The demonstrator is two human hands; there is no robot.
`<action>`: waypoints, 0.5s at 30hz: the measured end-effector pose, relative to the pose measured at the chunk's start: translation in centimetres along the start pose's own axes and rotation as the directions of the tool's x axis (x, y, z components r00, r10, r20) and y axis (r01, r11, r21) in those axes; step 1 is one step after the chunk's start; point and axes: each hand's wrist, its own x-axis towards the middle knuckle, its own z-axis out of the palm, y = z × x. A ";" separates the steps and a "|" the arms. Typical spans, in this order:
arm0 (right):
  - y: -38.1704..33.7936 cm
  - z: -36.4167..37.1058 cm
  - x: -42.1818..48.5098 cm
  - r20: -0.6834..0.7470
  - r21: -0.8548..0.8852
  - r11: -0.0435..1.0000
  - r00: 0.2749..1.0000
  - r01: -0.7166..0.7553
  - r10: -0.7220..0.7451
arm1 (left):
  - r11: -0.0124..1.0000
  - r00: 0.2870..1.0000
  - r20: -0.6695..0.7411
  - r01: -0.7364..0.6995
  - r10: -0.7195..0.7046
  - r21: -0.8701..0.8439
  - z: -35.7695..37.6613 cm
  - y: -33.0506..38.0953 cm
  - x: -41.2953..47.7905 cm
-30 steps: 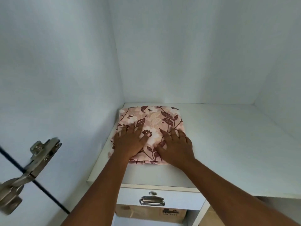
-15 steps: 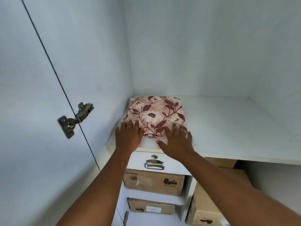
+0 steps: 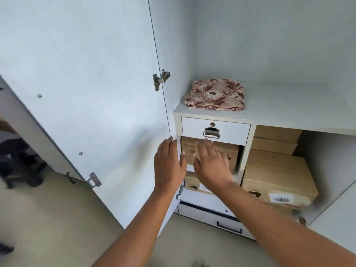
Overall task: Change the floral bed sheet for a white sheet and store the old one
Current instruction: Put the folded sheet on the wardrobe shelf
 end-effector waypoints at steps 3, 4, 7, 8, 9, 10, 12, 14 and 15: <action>-4.5 0.4 -4.2 0.016 0.033 0.998 0.998 0.056 -0.057 | 0.999 0.993 -0.117 0.036 -0.033 0.018 -5.1 -1.3 -4.7; -5.1 0.5 -5.0 0.013 0.044 0.997 0.997 0.071 -0.072 | 0.998 0.984 -0.166 0.059 -0.058 0.004 -6.3 -1.4 -5.4; -9.4 1.6 -7.9 0.018 0.049 0.989 0.989 0.143 -0.144 | 0.979 0.917 -0.344 0.187 -0.203 -0.078 -10.4 -3.8 -7.9; -9.7 2.0 -8.6 0.016 0.048 0.989 0.990 0.142 -0.143 | 0.965 0.883 -0.389 0.227 -0.262 -0.135 -10.2 -4.0 -8.2; -13.0 2.5 -9.3 -0.021 0.059 0.977 0.979 0.204 -0.203 | 0.950 0.847 -0.430 0.261 -0.311 -0.172 -12.9 -6.1 -8.8; -13.5 2.9 -9.6 -0.027 0.069 0.975 0.977 0.212 -0.210 | 0.920 0.809 -0.442 0.311 -0.388 -0.238 -13.8 -6.2 -8.6; -16.7 3.4 -10.1 -0.050 0.078 0.965 0.968 0.251 -0.247 | 0.846 0.760 -0.390 0.393 -0.519 -0.360 -15.5 -8.5 -8.2; -17.0 3.6 -10.1 -0.035 0.100 0.967 0.972 0.233 -0.230 | 0.769 0.737 -0.276 0.489 -0.617 -0.412 -15.8 -8.7 -7.5; -19.4 4.2 -10.2 -0.052 0.089 0.966 0.970 0.243 -0.239 | 0.757 0.758 -0.207 0.502 -0.618 -0.420 -17.1 -10.8 -7.5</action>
